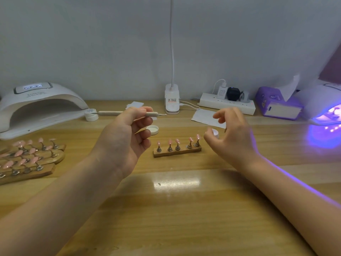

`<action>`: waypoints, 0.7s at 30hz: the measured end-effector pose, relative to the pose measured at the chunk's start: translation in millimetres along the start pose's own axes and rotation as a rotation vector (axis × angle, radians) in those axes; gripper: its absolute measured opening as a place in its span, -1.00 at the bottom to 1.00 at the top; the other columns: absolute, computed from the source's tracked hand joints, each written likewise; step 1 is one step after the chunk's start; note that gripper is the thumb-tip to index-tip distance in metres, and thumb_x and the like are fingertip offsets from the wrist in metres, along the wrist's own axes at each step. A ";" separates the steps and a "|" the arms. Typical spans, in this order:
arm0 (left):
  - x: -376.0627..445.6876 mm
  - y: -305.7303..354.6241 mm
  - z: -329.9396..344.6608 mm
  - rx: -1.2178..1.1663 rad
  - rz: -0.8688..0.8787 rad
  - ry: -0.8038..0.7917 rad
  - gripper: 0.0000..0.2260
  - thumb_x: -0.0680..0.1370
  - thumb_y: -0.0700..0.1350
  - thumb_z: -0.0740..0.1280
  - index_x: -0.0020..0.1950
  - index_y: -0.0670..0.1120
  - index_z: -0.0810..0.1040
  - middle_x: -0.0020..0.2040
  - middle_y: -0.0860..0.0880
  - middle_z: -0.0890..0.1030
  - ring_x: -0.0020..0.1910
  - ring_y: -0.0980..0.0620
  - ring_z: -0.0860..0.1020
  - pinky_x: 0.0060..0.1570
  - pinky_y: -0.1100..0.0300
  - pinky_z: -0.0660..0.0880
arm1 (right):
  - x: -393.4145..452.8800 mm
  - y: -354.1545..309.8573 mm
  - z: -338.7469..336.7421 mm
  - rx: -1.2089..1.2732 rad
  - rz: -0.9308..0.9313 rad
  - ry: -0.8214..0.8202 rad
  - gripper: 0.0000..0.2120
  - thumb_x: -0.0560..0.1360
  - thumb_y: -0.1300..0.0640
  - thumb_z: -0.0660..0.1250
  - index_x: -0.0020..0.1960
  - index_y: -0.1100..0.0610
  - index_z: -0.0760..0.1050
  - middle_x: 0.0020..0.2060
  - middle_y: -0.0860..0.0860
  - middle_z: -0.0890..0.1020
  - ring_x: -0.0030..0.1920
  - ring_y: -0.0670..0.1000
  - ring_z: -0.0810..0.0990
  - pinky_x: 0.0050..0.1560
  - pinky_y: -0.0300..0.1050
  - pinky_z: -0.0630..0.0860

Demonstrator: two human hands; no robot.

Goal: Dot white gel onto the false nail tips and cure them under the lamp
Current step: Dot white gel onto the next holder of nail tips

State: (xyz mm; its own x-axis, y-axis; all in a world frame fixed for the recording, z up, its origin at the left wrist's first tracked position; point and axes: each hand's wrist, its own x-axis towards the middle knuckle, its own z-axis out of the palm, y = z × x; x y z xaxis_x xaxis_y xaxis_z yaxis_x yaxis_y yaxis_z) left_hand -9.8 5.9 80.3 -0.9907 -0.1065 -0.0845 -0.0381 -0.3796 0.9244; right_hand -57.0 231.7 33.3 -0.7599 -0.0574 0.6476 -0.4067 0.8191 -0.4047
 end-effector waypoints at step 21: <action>-0.2 -1.7 2.2 -0.003 0.011 0.012 -0.81 0.55 -0.12 0.26 -0.17 -0.02 0.64 -0.38 0.07 0.53 -0.48 0.14 0.44 -0.40 0.25 0.35 | -23.0 -41.1 27.8 -0.255 -0.117 -0.323 -0.66 0.61 -0.14 0.11 0.15 -0.09 0.61 -0.05 -0.08 0.68 0.00 0.02 0.60 -0.20 -0.15 0.50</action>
State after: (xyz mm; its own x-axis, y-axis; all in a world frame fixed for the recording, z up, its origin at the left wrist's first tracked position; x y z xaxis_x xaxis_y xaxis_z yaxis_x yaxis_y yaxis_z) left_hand -9.8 8.6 79.6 -0.9894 -0.1220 -0.0792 -0.0270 -0.3808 0.9243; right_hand -36.9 183.5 17.1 -0.8524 -0.3005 0.4279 -0.3918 0.9090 -0.1421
